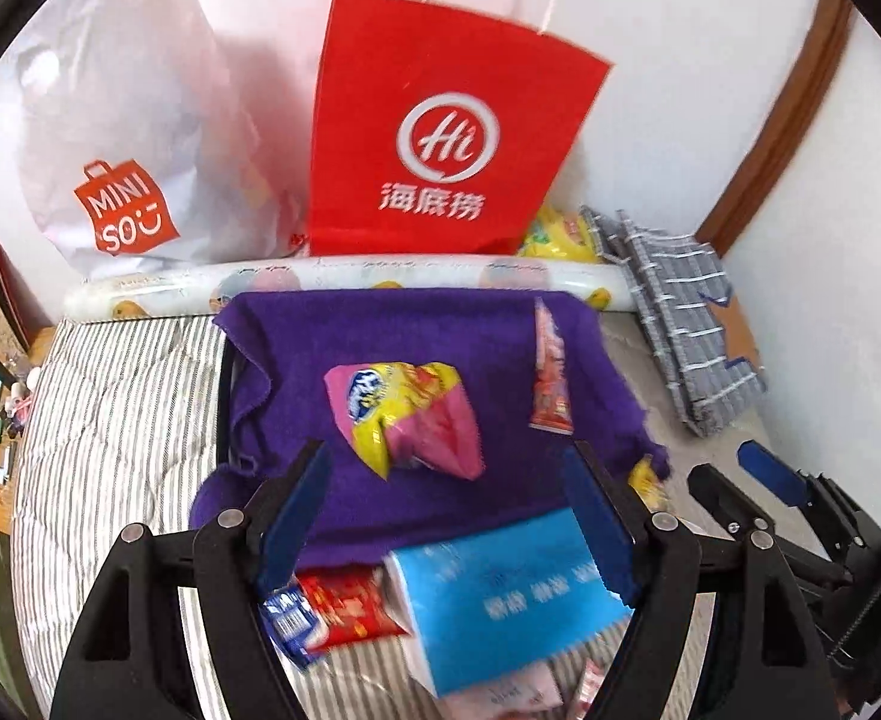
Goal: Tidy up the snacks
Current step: 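Withdraw both grippers from the purple towel, then grasp pink triangular snack packet with right gripper, then lift pink triangular packet with right gripper, then close left gripper on red-gold snack packet while right gripper holds pink packet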
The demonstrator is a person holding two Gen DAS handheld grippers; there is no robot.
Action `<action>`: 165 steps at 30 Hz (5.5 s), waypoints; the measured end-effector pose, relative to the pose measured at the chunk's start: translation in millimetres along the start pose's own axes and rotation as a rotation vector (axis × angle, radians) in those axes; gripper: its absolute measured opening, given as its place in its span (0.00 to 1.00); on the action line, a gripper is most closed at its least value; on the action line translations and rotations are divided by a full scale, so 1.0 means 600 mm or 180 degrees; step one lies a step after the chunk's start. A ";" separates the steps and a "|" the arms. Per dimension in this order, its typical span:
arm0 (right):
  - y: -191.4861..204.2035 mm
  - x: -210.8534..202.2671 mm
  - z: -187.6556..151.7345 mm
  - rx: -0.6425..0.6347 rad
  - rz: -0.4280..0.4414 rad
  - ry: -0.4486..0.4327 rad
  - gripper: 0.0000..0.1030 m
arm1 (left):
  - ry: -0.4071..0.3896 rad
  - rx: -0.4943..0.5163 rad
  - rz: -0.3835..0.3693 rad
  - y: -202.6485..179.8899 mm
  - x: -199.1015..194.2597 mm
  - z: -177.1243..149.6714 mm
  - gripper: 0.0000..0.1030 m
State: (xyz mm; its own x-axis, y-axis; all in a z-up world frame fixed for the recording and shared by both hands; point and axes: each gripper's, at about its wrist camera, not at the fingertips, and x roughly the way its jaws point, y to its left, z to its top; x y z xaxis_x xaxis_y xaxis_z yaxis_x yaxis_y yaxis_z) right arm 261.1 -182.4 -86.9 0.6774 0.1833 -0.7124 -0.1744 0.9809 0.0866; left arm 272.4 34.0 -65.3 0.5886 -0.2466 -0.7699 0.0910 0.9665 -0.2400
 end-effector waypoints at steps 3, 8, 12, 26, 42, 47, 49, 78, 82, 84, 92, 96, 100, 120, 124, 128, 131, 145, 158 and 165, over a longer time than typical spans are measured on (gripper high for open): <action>-0.011 -0.040 -0.016 0.0055 -0.0013 -0.0101 0.55 | -0.0084 0.0031 -0.0054 -0.015 -0.027 -0.015 0.76; -0.026 -0.088 -0.036 0.0104 0.0072 -0.0119 0.56 | -0.0201 0.0038 -0.0100 -0.033 -0.071 -0.047 0.76; -0.029 -0.129 -0.049 -0.0027 0.0060 -0.0125 0.56 | -0.0183 0.0045 -0.0099 -0.043 -0.094 -0.073 0.76; -0.060 -0.191 -0.113 -0.0034 0.0162 -0.0366 0.61 | -0.0163 -0.0166 0.0074 -0.038 -0.119 -0.139 0.76; -0.140 -0.079 -0.177 0.0209 -0.0012 0.0229 0.62 | 0.0069 -0.0218 0.0126 -0.008 -0.062 -0.208 0.69; -0.144 -0.037 -0.172 0.0294 0.0161 0.0257 0.62 | 0.0170 -0.0189 0.0183 0.000 -0.034 -0.202 0.70; -0.138 -0.020 -0.164 0.0247 0.0178 0.0271 0.62 | 0.0199 -0.0177 0.0178 0.004 -0.027 -0.200 0.70; -0.112 0.022 -0.193 -0.0218 -0.0147 0.0466 0.44 | 0.0350 -0.0314 0.0041 0.052 -0.019 -0.207 0.70; -0.111 -0.007 -0.192 -0.0176 -0.0167 0.0388 0.44 | 0.0340 -0.0301 0.0039 0.051 -0.027 -0.215 0.70; -0.107 -0.022 -0.192 -0.0147 -0.0135 0.0345 0.44 | 0.0342 -0.0325 0.0031 0.053 -0.030 -0.219 0.70; -0.082 -0.034 -0.208 -0.0137 -0.0031 0.0378 0.44 | 0.0342 -0.0372 0.0020 0.062 -0.048 -0.233 0.70; -0.074 -0.042 -0.217 -0.0114 0.0018 0.0382 0.44 | 0.0327 -0.0387 0.0047 0.069 -0.057 -0.239 0.70; -0.068 -0.051 -0.220 -0.0104 0.0016 0.0359 0.44 | 0.0333 -0.0424 0.0067 0.077 -0.061 -0.245 0.70; -0.085 -0.079 -0.226 -0.0008 -0.0016 0.0256 0.44 | 0.0327 -0.0524 0.0338 0.114 -0.053 -0.243 0.70; -0.091 -0.077 -0.226 0.0003 -0.0024 0.0256 0.44 | 0.0344 -0.0525 0.0358 0.119 -0.037 -0.230 0.70; -0.097 -0.070 -0.224 0.0019 -0.0034 0.0273 0.44 | 0.0281 -0.0532 0.0304 0.120 -0.029 -0.205 0.70; -0.101 -0.064 -0.223 0.0022 -0.0038 0.0289 0.44 | 0.0194 -0.0519 0.0284 0.118 -0.027 -0.180 0.70; -0.134 -0.045 -0.214 0.0153 -0.0084 0.0331 0.44 | 0.0320 -0.0491 0.0196 0.130 0.061 -0.120 0.62; -0.118 -0.033 -0.200 0.0088 -0.0013 0.0330 0.44 | 0.0460 -0.0274 0.0024 0.117 0.083 -0.154 0.48; -0.111 -0.037 -0.202 0.0078 -0.0022 0.0326 0.44 | 0.0407 -0.0034 0.0151 0.095 0.083 -0.160 0.36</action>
State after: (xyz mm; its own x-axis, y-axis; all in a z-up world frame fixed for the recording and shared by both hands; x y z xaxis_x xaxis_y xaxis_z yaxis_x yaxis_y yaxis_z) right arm 171.1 -259.6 -161.2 0.6016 0.1701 -0.7805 -0.1516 0.9836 0.0975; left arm 229.8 70.0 -173.8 0.4850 -0.2084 -0.8493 0.0565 0.9766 -0.2074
